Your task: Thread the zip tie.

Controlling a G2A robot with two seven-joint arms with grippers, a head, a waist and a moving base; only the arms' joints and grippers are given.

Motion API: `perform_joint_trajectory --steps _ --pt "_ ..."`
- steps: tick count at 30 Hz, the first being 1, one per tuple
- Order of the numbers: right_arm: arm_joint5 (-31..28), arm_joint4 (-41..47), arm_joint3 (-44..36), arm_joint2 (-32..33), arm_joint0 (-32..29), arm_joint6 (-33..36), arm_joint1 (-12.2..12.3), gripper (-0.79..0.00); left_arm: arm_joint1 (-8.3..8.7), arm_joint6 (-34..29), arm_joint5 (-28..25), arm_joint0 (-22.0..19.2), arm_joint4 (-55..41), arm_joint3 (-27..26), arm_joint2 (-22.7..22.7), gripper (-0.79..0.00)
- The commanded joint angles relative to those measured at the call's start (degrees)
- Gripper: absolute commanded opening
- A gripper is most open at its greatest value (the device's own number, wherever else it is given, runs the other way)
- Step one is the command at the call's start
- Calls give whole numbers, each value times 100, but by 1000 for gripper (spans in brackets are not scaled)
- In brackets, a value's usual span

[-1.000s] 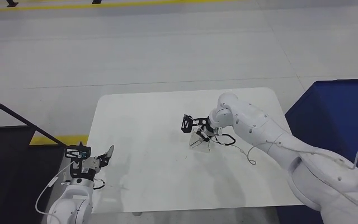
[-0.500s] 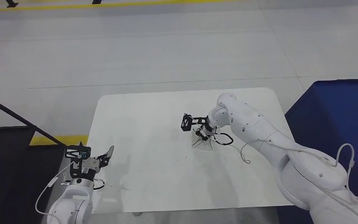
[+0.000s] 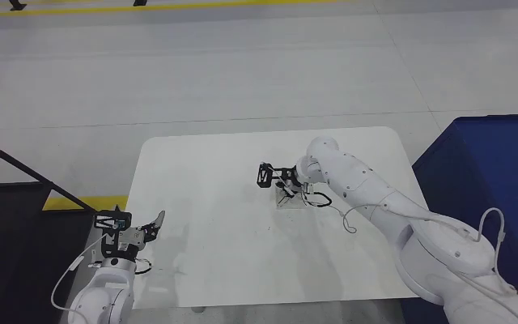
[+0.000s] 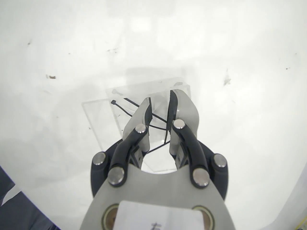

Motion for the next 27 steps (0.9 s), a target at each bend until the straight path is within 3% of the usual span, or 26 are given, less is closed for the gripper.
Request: perform_joint_trajectory --steps 1,9,11,12,22,27 --pt "191 -191 -20 2 -63 -8 -21 -640 0 0 0 0 0 0 0 0" --pt "59 -124 282 133 -120 53 -140 -650 0 0 0 0 0 0 0 0" --pt "-69 -41 388 179 -110 64 -176 -705 0 0 0 0 0 0 0 0" --pt "-136 -9 434 201 -99 60 -192 -785 0 0 0 0 0 0 0 0" --pt "-1296 317 850 413 51 -37 -235 -785 0 0 0 0 0 0 0 0" --pt "-1356 657 714 459 130 159 -125 -785 0 0 0 0 0 0 0 0"
